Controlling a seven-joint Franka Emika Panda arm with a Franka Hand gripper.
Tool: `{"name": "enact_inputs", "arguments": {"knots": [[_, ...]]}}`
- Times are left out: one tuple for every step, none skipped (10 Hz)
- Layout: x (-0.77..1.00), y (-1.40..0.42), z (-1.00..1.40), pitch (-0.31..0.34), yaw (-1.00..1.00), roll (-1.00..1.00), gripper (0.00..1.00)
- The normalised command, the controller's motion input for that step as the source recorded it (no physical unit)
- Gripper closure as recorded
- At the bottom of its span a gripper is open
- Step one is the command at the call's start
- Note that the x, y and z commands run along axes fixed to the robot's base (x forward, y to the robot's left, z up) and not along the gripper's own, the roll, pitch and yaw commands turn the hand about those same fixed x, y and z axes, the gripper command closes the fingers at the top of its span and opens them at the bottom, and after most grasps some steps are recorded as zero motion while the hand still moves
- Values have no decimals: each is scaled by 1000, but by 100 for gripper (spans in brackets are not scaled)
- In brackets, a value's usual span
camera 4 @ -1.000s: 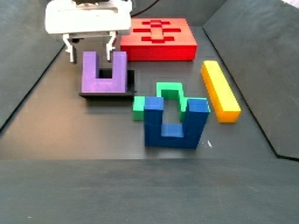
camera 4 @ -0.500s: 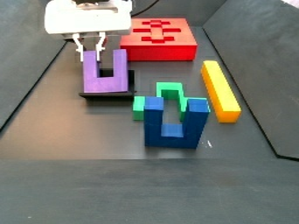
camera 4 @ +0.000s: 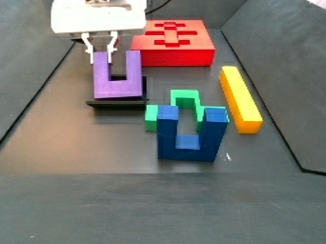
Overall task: Pick up the purple object. Move up. Place the purple object on the fixture. Regrasp the purple object. Move to above the board. Insert the purple object.
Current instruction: Regrasp the purple object.
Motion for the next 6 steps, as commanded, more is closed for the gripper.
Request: {"name": "enact_inputs", "arguments": {"knots": [[0, 0, 0, 0, 0, 0, 100], [0, 0, 0, 0, 0, 0, 100], [0, 0, 0, 0, 0, 0, 100], [0, 0, 0, 0, 0, 0, 100], [0, 0, 0, 0, 0, 0, 100], [0, 0, 0, 0, 0, 0, 100]]}}
